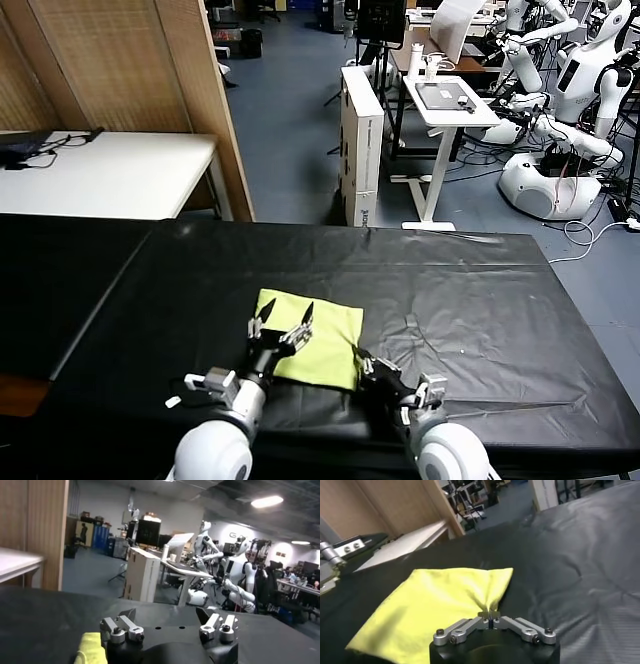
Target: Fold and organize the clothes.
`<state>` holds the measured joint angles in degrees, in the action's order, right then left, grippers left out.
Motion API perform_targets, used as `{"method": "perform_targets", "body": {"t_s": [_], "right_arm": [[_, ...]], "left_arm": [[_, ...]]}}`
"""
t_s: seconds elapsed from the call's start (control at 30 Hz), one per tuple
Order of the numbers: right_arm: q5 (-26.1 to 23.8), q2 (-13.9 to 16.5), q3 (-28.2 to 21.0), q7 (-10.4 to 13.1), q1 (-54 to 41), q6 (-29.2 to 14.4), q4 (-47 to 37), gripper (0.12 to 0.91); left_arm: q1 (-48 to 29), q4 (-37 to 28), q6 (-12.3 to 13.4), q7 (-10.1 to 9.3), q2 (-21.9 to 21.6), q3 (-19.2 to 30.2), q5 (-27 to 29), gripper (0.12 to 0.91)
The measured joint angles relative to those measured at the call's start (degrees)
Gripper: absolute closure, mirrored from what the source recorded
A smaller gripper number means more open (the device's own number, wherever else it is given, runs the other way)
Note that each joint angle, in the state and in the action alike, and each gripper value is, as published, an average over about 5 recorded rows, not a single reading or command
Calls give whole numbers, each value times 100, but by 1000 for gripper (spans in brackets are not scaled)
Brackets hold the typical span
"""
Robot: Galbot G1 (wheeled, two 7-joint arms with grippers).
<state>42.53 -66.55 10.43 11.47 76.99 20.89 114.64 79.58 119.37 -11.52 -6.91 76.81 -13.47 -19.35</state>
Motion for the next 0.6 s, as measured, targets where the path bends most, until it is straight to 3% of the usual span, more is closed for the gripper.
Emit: {"method": "perform_targets", "body": {"t_s": [0.3, 0.6], "right_arm": [[-221, 306, 789, 440, 88, 570, 186, 884], [-465, 534, 1498, 439, 204, 619, 104, 884]], "left_arm": [[-37, -55, 39, -8, -86, -253, -92, 123], [24, -106, 113, -6, -28, -278, -53, 123]]}}
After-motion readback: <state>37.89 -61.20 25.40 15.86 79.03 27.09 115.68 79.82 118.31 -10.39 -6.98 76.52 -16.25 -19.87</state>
